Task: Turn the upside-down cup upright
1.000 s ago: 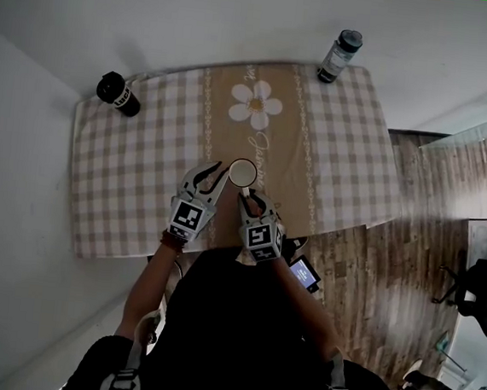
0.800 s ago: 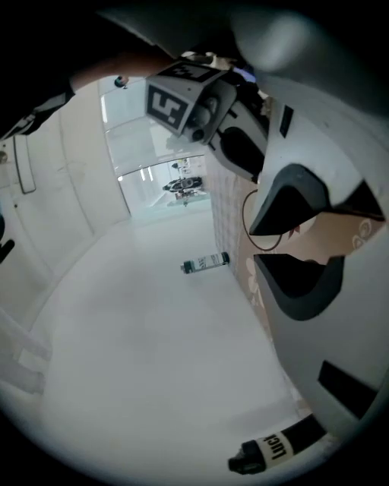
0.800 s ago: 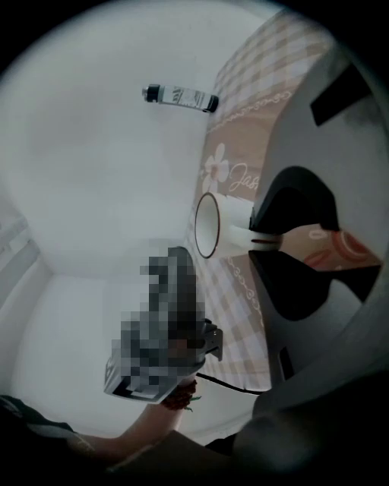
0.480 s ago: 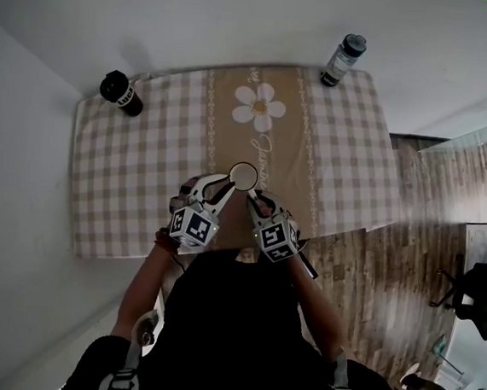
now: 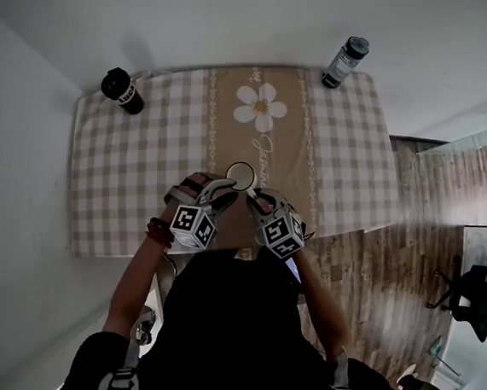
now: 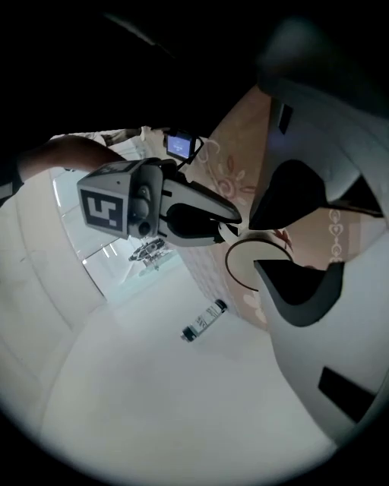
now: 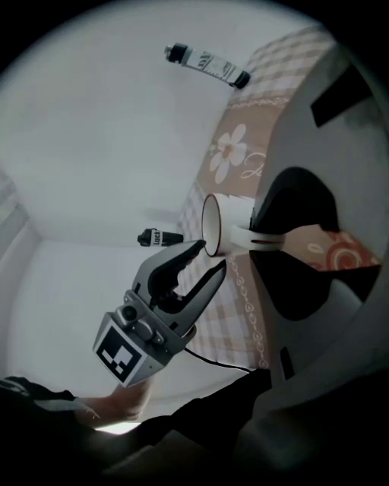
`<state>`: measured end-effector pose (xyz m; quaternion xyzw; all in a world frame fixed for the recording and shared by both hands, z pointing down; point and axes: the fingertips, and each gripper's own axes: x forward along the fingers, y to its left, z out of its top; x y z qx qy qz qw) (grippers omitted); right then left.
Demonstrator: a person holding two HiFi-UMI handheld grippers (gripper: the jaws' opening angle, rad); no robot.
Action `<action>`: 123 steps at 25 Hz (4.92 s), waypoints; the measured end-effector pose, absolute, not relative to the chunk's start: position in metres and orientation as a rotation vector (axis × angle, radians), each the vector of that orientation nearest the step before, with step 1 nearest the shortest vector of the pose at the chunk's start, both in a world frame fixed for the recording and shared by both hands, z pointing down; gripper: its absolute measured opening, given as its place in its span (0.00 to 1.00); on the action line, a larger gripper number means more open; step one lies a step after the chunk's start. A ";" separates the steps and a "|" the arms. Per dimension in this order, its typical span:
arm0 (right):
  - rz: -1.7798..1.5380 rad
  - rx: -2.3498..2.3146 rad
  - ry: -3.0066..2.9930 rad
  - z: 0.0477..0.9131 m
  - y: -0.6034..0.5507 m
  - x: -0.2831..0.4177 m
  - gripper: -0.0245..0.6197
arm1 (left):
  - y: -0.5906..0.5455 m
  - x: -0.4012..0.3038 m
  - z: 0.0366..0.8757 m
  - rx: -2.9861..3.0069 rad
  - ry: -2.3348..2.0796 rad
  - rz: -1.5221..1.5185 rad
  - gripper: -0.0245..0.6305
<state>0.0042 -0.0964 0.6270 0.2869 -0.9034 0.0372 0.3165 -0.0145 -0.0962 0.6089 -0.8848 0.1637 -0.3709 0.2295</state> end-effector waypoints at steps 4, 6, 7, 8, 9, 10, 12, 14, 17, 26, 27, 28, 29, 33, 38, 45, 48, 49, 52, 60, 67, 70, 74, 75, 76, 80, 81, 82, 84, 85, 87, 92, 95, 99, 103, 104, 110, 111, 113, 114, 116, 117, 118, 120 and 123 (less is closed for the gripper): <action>0.084 0.718 -2.371 0.625 -0.096 0.002 0.15 | -0.095 -0.009 0.617 -2.389 0.328 -1.099 0.24; 0.079 0.709 -2.363 0.626 -0.095 0.002 0.15 | -0.092 -0.006 0.624 -2.341 0.270 -1.144 0.21; 0.066 0.702 -2.356 0.626 -0.095 0.002 0.15 | -0.090 -0.005 0.625 -2.316 0.250 -1.162 0.17; 0.052 0.693 -2.348 0.626 -0.094 0.002 0.15 | -0.089 -0.004 0.626 -2.300 0.238 -1.175 0.17; 0.042 0.686 -2.343 0.627 -0.094 0.002 0.15 | -0.088 -0.003 0.626 -2.293 0.231 -1.185 0.16; 0.036 0.682 -2.340 0.627 -0.094 0.003 0.15 | -0.087 -0.003 0.627 -2.292 0.228 -1.190 0.16; 0.030 0.680 -2.337 0.628 -0.093 0.004 0.15 | -0.086 -0.003 0.630 -2.294 0.227 -1.198 0.15; 0.023 0.681 -2.338 0.629 -0.093 0.004 0.15 | -0.085 -0.004 0.632 -2.295 0.234 -1.209 0.15; 0.002 0.680 -2.340 0.629 -0.094 0.004 0.15 | -0.085 -0.004 0.632 -2.285 0.247 -1.220 0.15; -0.022 0.739 -2.426 0.617 -0.101 0.009 0.17 | -0.088 0.001 0.616 -2.333 0.318 -1.167 0.13; -0.027 0.750 -2.440 0.614 -0.102 0.009 0.18 | -0.089 0.001 0.613 -2.338 0.331 -1.157 0.13; -0.026 0.764 -2.460 0.610 -0.103 0.010 0.19 | -0.089 0.001 0.611 -2.343 0.344 -1.146 0.12; -0.018 0.777 -2.484 0.607 -0.104 0.010 0.20 | -0.090 0.001 0.608 -2.344 0.355 -1.133 0.12; 0.013 0.836 -2.588 0.589 -0.107 0.013 0.21 | -0.093 0.002 0.598 -2.362 0.407 -1.075 0.12; 0.057 0.908 -2.758 0.557 -0.112 0.025 0.24 | -0.099 0.001 0.580 -2.535 0.521 -0.941 0.12; 0.343 0.957 -2.873 0.554 -0.123 0.050 0.30 | -0.108 -0.012 0.541 -2.762 0.705 -0.637 0.11; 0.492 0.947 -2.938 0.554 -0.129 0.050 0.35 | -0.108 -0.017 0.515 -2.829 0.736 -0.469 0.11; 0.552 0.934 -2.966 0.553 -0.130 0.048 0.36 | -0.106 -0.019 0.507 -2.841 0.727 -0.427 0.11; 0.722 0.861 -3.064 0.543 -0.132 0.039 0.36 | -0.101 -0.019 0.482 -2.860 0.691 -0.352 0.11; 1.134 0.407 -3.269 0.528 -0.134 0.013 0.72 | -0.087 -0.013 0.469 -2.854 0.604 -0.322 0.11; 1.106 0.234 -3.378 0.505 -0.127 0.001 0.60 | -0.080 -0.013 0.463 -2.930 0.494 -0.224 0.11; 1.222 0.221 -3.421 0.497 -0.130 0.001 0.60 | -0.079 -0.015 0.459 -2.950 0.470 -0.188 0.11; 1.388 0.143 -3.503 0.480 -0.132 0.005 0.60 | -0.075 -0.016 0.449 -2.966 0.469 -0.103 0.11; 1.374 0.127 -3.504 0.478 -0.130 0.003 0.60 | -0.075 -0.017 0.446 -2.973 0.465 -0.073 0.11; 1.361 0.105 -3.501 0.477 -0.128 0.000 0.60 | -0.074 -0.017 0.445 -2.982 0.457 -0.047 0.11; 1.478 0.089 -3.564 0.464 -0.130 -0.005 0.63 | -0.073 -0.014 0.451 -2.999 0.467 -0.064 0.11; 1.527 0.126 -3.587 0.463 -0.133 -0.003 0.63 | -0.074 -0.014 0.451 -2.989 0.492 -0.063 0.11; 1.573 0.169 -3.603 0.462 -0.136 -0.002 0.63 | -0.075 -0.014 0.451 -2.973 0.521 -0.059 0.11; 1.653 0.247 -3.614 0.462 -0.141 0.001 0.63 | -0.078 -0.014 0.450 -2.927 0.560 -0.060 0.11; 1.680 0.275 -3.614 0.462 -0.142 0.001 0.63 | -0.078 -0.014 0.448 -2.908 0.571 -0.055 0.12; 1.685 0.322 -3.609 0.462 -0.144 0.002 0.63 | -0.081 -0.013 0.446 -2.881 0.591 -0.047 0.13; 1.570 0.501 -3.551 0.470 -0.152 0.007 0.62 | -0.089 -0.020 0.454 -2.833 0.646 -0.122 0.17; 1.488 0.630 -3.512 0.473 -0.161 0.021 0.62 | -0.100 -0.037 0.458 -2.843 0.733 -0.117 0.25; 1.186 0.890 -3.330 0.481 -0.172 0.025 0.62 | -0.123 -0.057 0.461 -2.826 0.927 -0.147 0.29; 0.756 1.023 -3.051 0.502 -0.170 0.007 0.62 | -0.124 -0.047 0.465 -2.723 0.896 -0.271 0.31; 0.690 1.015 -3.013 0.505 -0.167 0.002 0.62 | -0.121 -0.041 0.468 -2.697 0.858 -0.295 0.31; 0.564 0.961 -2.929 0.512 -0.160 -0.013 0.62 | -0.108 -0.030 0.490 -2.557 0.705 -0.499 0.14; 0.538 0.948 -2.915 0.512 -0.159 -0.014 0.62 | -0.107 -0.030 0.491 -2.549 0.699 -0.517 0.16; 0.475 0.932 -2.876 0.512 -0.158 -0.015 0.62 | -0.106 -0.031 0.495 -2.546 0.686 -0.545 0.16; 0.440 0.930 -2.853 0.512 -0.157 -0.016 0.62 | -0.106 -0.031 0.497 -2.550 0.684 -0.554 0.16; 0.377 0.930 -2.817 0.511 -0.158 -0.017 0.62 | -0.106 -0.032 0.499 -2.581 0.702 -0.538 0.16; 0.354 0.930 -2.809 0.510 -0.158 -0.017 0.62 | -0.106 -0.032 0.499 -2.612 0.723 -0.507 0.15; 0.336 0.925 -2.802 0.510 -0.159 -0.017 0.62 | -0.106 -0.033 0.498 -2.650 0.747 -0.467 0.15; 0.314 0.897 -2.784 0.512 -0.158 -0.017 0.62 | -0.107 -0.034 0.497 -2.726 0.787 -0.379 0.15; 0.323 0.844 -2.754 0.517 -0.156 -0.017 0.63 | -0.106 -0.034 0.499 -2.807 0.826 -0.279 0.14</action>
